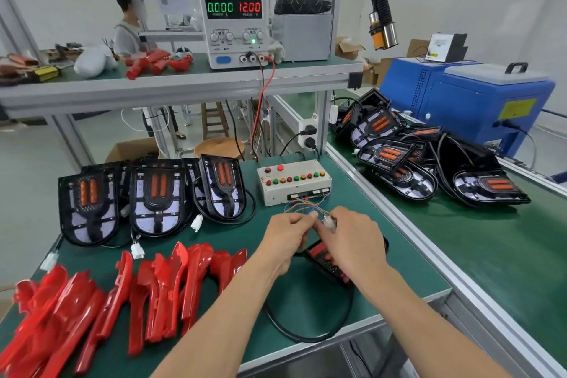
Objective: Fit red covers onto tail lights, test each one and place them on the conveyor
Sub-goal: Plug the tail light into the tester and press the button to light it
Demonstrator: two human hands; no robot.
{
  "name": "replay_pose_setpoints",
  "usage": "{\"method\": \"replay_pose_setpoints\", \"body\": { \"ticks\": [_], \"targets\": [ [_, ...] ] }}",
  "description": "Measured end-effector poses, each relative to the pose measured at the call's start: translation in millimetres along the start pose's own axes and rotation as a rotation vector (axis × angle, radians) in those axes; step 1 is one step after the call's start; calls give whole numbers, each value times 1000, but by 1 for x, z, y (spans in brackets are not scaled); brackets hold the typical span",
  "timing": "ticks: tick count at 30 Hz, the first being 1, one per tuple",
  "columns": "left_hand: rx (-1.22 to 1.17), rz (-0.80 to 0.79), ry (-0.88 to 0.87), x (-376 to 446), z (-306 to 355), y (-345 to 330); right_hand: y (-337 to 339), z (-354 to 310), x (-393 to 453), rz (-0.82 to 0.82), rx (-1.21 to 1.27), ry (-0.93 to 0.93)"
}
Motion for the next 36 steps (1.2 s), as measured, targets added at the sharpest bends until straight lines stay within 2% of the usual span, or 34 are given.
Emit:
{"method": "replay_pose_setpoints", "body": {
  "ticks": [5,9,14,20,32,36],
  "targets": [
    [-17,14,86,-2,-5,-2,-5,1,-6,-54,157,-1],
    [-9,-62,77,-6,-3,-4,-5,-3,-9,-67,183,62],
    [-95,-33,70,-7,-2,-6,-1,-10,-10,13,78,-3],
    [-175,-54,101,-9,2,-8,1,-16,-10,64,-134,43],
    [-344,-59,313,-6,2,-10,-12,-19,-10,-6,-181,4],
    [-409,-44,325,-5,1,-8,-13,-20,-12,-23,-155,9]
  ]
}}
Point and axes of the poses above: each hand's wrist, its own x-axis towards the middle knuckle, its own y-axis out of the back of the hand, z = x × y, the point moved 3 cm from there along x, towards the middle knuckle, and after that the axes turned 3 degrees about -z, right-handed, at the moved point
